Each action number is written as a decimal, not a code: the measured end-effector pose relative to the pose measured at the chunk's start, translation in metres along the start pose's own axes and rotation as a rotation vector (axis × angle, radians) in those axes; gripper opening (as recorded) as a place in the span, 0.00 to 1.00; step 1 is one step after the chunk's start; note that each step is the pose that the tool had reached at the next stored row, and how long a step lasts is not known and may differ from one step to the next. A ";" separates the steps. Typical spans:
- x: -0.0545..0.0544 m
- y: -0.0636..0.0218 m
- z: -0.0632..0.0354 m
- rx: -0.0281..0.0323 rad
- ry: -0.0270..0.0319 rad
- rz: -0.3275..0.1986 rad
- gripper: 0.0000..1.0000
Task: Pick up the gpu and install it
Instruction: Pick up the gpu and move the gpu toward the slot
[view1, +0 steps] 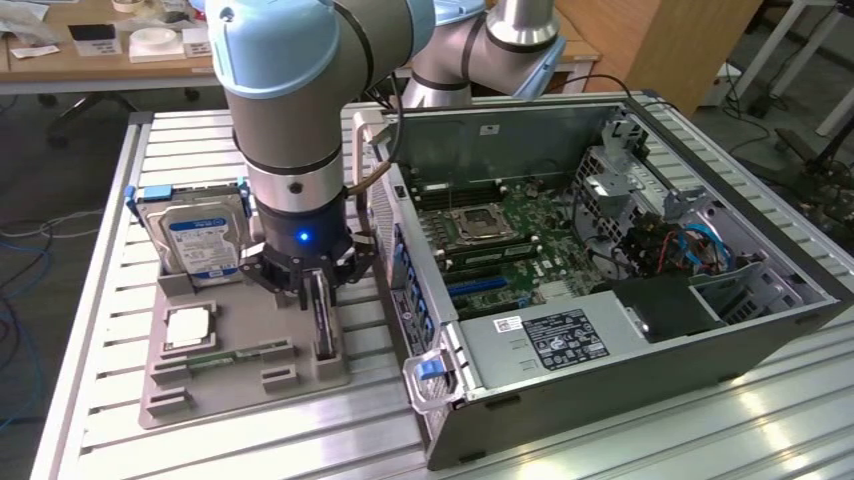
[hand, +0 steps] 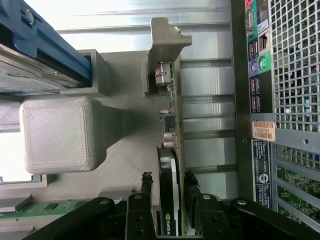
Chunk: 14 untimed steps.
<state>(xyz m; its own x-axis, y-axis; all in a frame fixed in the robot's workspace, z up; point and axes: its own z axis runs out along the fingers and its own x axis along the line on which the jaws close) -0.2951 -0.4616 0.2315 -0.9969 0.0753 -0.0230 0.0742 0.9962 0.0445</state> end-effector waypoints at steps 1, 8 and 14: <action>0.000 0.0000 0.0000 0.0000 0.0000 0.000 0.39; -0.001 0.0001 0.0000 0.0000 0.0000 0.000 0.39; -0.001 0.0001 0.0000 0.0000 0.0000 0.000 0.39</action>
<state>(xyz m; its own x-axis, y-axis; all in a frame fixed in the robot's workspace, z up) -0.2944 -0.4616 0.2314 -0.9969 0.0753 -0.0230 0.0742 0.9962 0.0446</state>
